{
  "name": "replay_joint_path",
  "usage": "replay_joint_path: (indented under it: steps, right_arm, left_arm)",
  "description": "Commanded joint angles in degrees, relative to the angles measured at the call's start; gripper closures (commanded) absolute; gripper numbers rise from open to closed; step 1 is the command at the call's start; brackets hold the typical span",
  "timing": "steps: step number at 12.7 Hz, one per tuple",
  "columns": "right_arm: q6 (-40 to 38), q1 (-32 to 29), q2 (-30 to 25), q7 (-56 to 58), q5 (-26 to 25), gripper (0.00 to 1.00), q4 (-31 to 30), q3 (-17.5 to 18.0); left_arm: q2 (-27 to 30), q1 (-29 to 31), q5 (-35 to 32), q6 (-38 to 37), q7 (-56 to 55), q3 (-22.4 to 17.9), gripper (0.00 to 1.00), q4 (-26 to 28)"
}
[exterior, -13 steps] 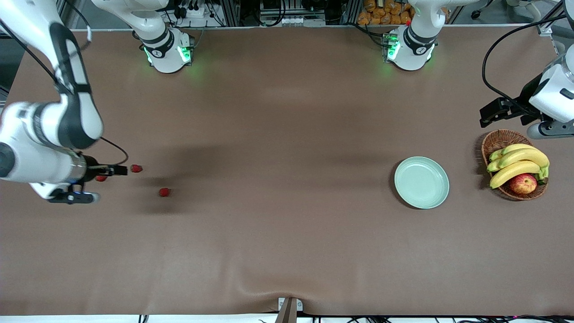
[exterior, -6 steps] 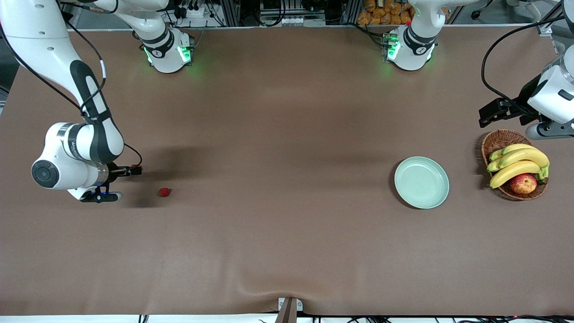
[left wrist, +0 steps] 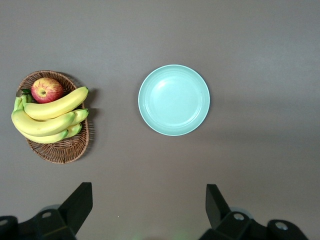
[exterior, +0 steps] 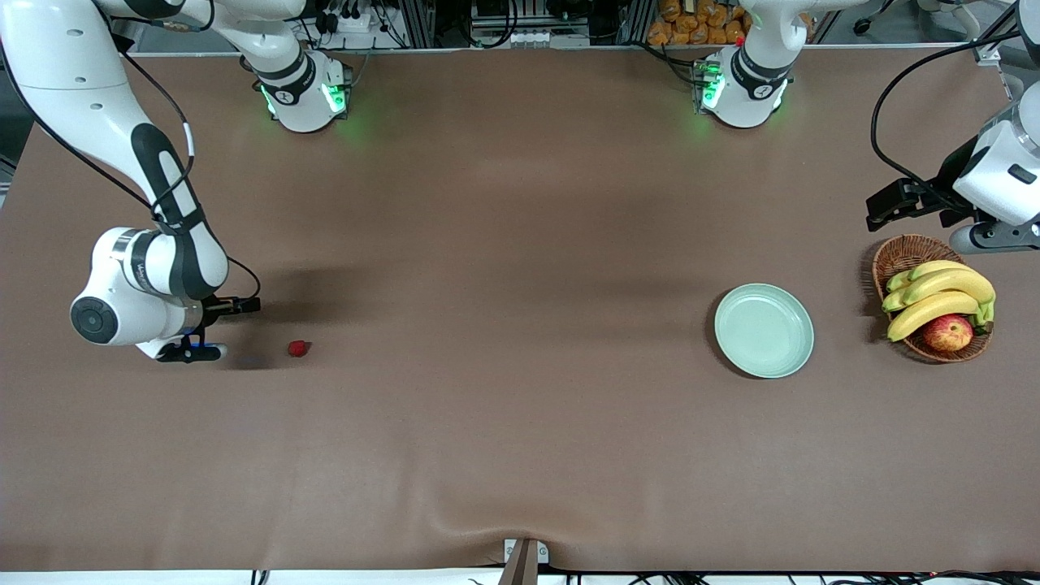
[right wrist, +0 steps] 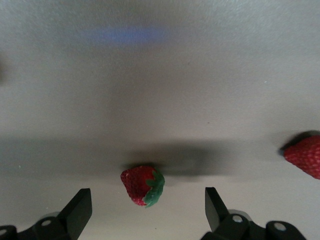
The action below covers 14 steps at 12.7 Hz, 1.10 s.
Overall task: Collect all strawberries into plate
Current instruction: 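Reach the right gripper down and grasp a red strawberry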
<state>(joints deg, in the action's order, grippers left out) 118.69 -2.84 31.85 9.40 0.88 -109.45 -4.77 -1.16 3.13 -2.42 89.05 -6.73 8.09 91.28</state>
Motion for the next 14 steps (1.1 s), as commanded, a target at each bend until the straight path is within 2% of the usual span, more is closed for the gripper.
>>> replay_joint_path:
  steps: [1, 2, 7, 11, 14]
  right_arm:
    - [0.22, 0.03, -0.38, 0.71, -0.09, 0.03, -0.94, 0.29]
    - [0.23, 0.12, 0.05, 0.71, -0.09, 0.06, -0.94, 0.29]
    - [-0.04, 0.20, 0.58, 4.74, -0.09, 0.55, -0.94, 0.29]
    - [0.22, 0.12, 0.76, 4.75, -0.09, 0.86, -0.85, 0.29]
    - [0.31, 0.20, 0.41, 4.23, 0.70, 1.00, 0.98, 0.46]
  left_arm:
    - [0.11, 0.21, -0.48, -0.10, 0.92, 0.26, 0.00, 0.30]
    - [0.11, 0.21, -0.48, -0.10, 0.84, 0.26, 0.00, 0.48]
    - [0.11, 0.21, -0.48, -0.01, 0.84, 0.26, 0.00, 0.75]
    - [0.37, 0.30, -0.48, -0.28, 0.92, 0.26, 0.00, 0.48]
    - [0.46, -0.14, -0.48, -0.19, 0.84, 0.44, 0.00, 0.31]
